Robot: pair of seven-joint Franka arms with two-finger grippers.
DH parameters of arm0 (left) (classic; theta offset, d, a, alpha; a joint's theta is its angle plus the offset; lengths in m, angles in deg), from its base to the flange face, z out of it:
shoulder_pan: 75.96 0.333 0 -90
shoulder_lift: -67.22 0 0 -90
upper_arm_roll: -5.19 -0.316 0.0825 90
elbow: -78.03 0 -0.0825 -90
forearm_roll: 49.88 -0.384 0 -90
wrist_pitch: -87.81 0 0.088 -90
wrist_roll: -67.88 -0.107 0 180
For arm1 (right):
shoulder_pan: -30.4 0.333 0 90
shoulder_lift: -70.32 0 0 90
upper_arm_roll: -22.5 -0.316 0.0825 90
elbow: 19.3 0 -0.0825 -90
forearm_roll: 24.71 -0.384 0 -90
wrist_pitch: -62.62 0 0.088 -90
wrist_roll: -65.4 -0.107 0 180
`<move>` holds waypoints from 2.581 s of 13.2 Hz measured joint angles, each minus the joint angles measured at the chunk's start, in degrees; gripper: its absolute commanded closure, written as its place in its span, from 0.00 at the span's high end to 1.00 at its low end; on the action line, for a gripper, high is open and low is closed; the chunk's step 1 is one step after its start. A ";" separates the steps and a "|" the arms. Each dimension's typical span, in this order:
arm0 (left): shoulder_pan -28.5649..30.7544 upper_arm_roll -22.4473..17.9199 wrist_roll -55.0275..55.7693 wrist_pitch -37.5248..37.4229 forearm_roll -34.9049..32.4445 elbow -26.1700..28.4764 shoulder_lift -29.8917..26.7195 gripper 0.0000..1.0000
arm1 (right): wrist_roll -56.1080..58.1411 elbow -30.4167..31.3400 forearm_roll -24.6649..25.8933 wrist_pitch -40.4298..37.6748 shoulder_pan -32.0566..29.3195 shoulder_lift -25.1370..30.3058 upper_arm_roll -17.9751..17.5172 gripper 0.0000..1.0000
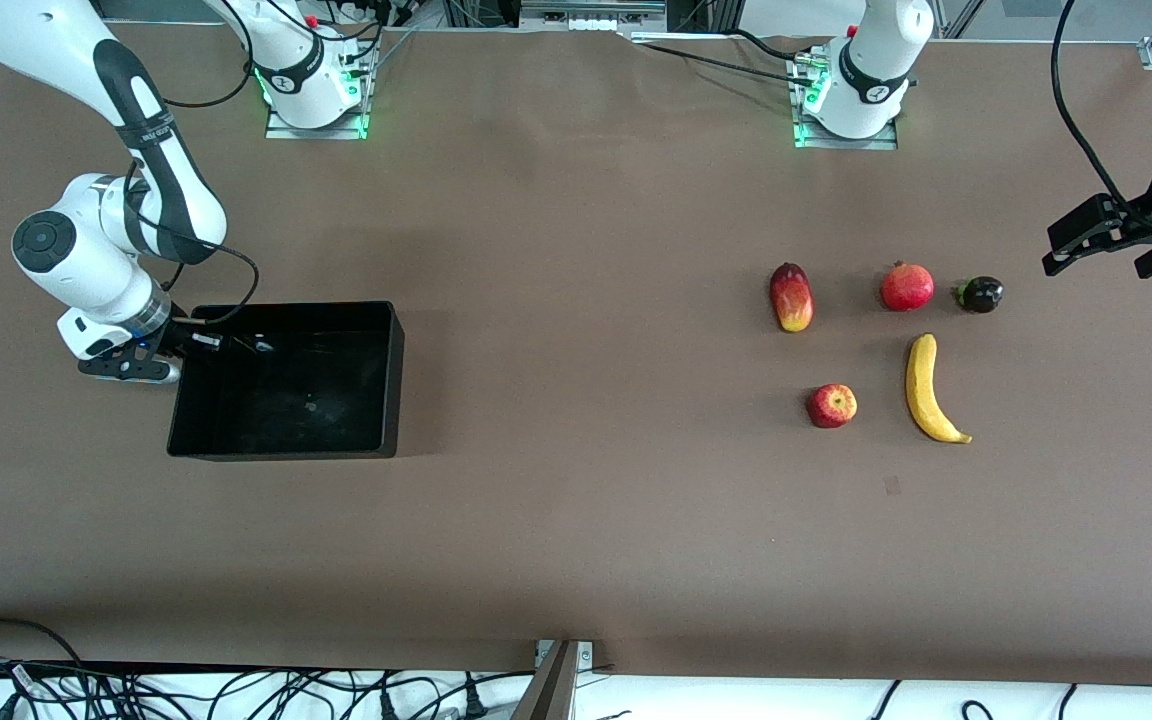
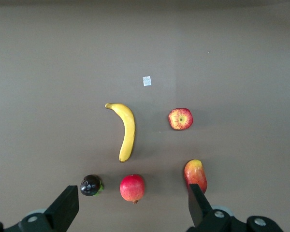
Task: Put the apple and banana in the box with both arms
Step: 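Lower the right gripper onto the black box's rim and grip it, then slide the black box with the right gripper toward the fruit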
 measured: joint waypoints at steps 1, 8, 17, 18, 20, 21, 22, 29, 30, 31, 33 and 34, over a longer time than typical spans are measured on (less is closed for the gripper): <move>0.00 0.00 0.01 0.00 0.00 0.00 0.07 1.00 | 0.10 0.00 0.00 -0.11 0.01 0.04 -0.06 0.00; 0.00 0.00 0.01 0.00 0.00 0.00 0.25 1.00 | 0.02 -2.22 -0.06 -4.66 0.03 1.48 -2.43 0.00; 0.02 -0.04 0.01 0.01 0.00 0.00 0.25 1.00 | -21.09 -23.45 -0.42 -34.13 7.92 4.38 -21.17 0.00; 0.02 -0.06 0.01 0.02 0.00 0.00 0.25 1.00 | -24.42 -24.32 -1.07 -34.12 11.87 3.37 -21.38 0.00; 0.02 -0.07 0.01 0.03 0.00 0.00 0.25 1.00 | -32.51 -28.61 -1.37 -33.91 20.26 -0.89 -21.45 0.00; 0.02 -0.08 0.01 0.04 0.00 0.00 0.25 1.00 | -37.16 -31.37 -1.23 -33.88 23.90 -3.53 -21.44 0.00; 0.03 -0.09 0.01 0.05 0.00 -0.01 0.25 1.00 | -40.66 -33.84 -0.68 -33.86 26.77 -6.04 -21.35 0.00; 0.06 -0.25 0.01 0.12 0.00 -0.36 0.23 1.00 | -45.58 -39.72 1.44 -24.62 35.31 -17.77 -18.37 0.00; 0.06 -0.25 0.01 0.13 0.00 -0.44 0.23 1.00 | -45.78 -39.84 1.72 -23.88 35.93 -18.43 -18.15 0.00; 0.07 -0.26 0.02 0.13 0.00 -0.50 0.23 1.00 | -45.93 -39.93 1.80 -23.58 36.33 -18.91 -18.04 0.00; 0.07 -0.30 0.03 0.13 0.00 -0.53 0.23 1.00 | -46.71 -39.94 1.81 -21.73 36.65 -19.96 -17.89 0.00; 0.07 -0.33 0.03 0.13 0.00 -0.53 0.23 1.00 | -47.47 -39.94 1.82 -20.43 36.73 -20.59 -17.85 0.00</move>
